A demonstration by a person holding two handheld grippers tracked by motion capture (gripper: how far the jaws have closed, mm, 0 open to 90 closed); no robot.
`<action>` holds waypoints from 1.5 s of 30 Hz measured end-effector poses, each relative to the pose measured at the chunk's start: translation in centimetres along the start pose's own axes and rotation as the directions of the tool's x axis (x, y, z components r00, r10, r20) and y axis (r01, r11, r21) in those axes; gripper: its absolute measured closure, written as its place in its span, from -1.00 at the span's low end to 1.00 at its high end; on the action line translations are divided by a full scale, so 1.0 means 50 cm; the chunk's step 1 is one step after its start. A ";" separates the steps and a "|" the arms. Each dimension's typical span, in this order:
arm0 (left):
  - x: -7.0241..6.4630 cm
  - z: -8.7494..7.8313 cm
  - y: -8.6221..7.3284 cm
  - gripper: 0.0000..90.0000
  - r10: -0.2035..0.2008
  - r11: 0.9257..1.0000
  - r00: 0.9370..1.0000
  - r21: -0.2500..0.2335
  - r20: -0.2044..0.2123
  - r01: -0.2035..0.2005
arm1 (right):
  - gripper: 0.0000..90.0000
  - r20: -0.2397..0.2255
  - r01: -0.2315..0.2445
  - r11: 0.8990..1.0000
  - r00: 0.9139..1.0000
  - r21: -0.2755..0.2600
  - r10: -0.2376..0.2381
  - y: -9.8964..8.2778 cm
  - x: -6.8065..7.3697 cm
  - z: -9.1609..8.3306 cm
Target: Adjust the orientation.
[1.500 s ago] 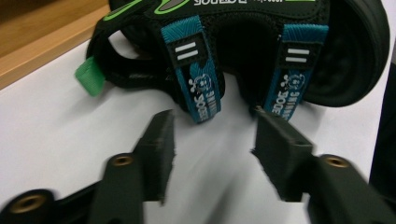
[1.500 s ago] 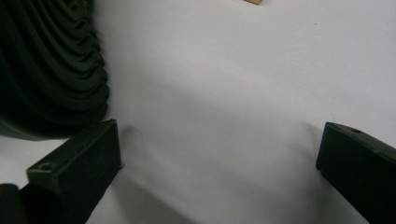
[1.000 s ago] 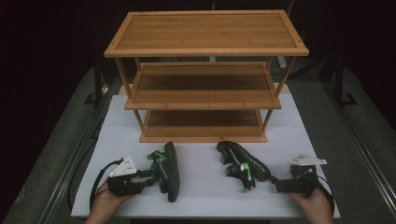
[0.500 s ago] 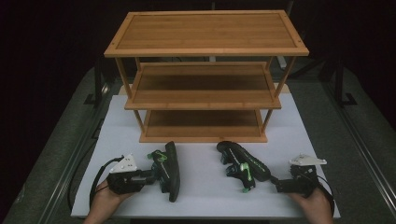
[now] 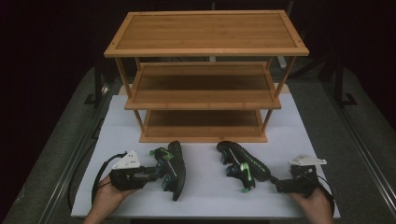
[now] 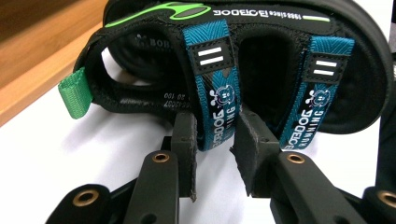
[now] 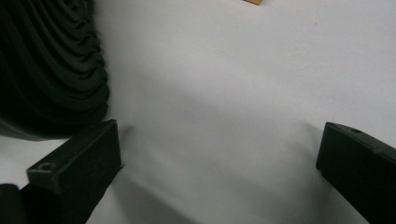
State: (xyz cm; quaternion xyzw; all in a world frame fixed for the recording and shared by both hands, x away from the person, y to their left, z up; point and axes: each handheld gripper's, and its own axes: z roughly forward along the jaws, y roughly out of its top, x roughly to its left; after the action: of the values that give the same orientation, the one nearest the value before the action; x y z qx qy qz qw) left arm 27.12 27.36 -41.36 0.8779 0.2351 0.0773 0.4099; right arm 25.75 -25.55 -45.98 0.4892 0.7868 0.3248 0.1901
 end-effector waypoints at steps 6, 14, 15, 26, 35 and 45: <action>-0.005 0.008 0.034 0.57 0.035 0.999 0.999 -0.010 0.018 -0.035 | -1.00 0.000 -0.001 1.000 1.000 0.001 0.001 0.000 0.000 0.000; -0.018 0.036 0.078 0.60 0.089 0.996 0.995 0.010 0.035 -0.090 | -1.00 0.000 -0.002 1.000 1.000 0.001 0.002 0.000 0.000 0.000; -0.018 0.036 0.078 0.61 0.089 0.996 0.995 0.010 0.035 -0.090 | -1.00 0.000 -0.002 1.000 1.000 0.000 0.002 0.000 0.000 0.000; -0.034 0.089 0.131 0.61 0.137 0.990 0.989 0.015 0.062 -0.139 | -1.00 0.000 -0.002 1.000 1.000 0.000 0.002 0.000 0.000 0.000; -0.036 0.093 0.137 0.54 0.144 0.990 0.988 -0.006 0.057 -0.144 | -1.00 0.001 -0.002 1.000 1.000 0.001 0.002 0.000 0.000 0.000; 0.020 0.040 0.137 0.36 0.049 0.994 0.996 -0.104 0.068 -0.042 | -1.00 0.000 -0.004 1.000 1.000 0.001 0.004 0.000 0.001 0.000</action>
State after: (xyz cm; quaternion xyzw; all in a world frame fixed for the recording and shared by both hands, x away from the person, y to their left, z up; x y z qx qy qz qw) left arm 31.05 22.69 -37.51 0.8631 0.1961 0.0674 0.4604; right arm 25.72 -25.54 -45.98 0.4908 0.7861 0.3248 0.1892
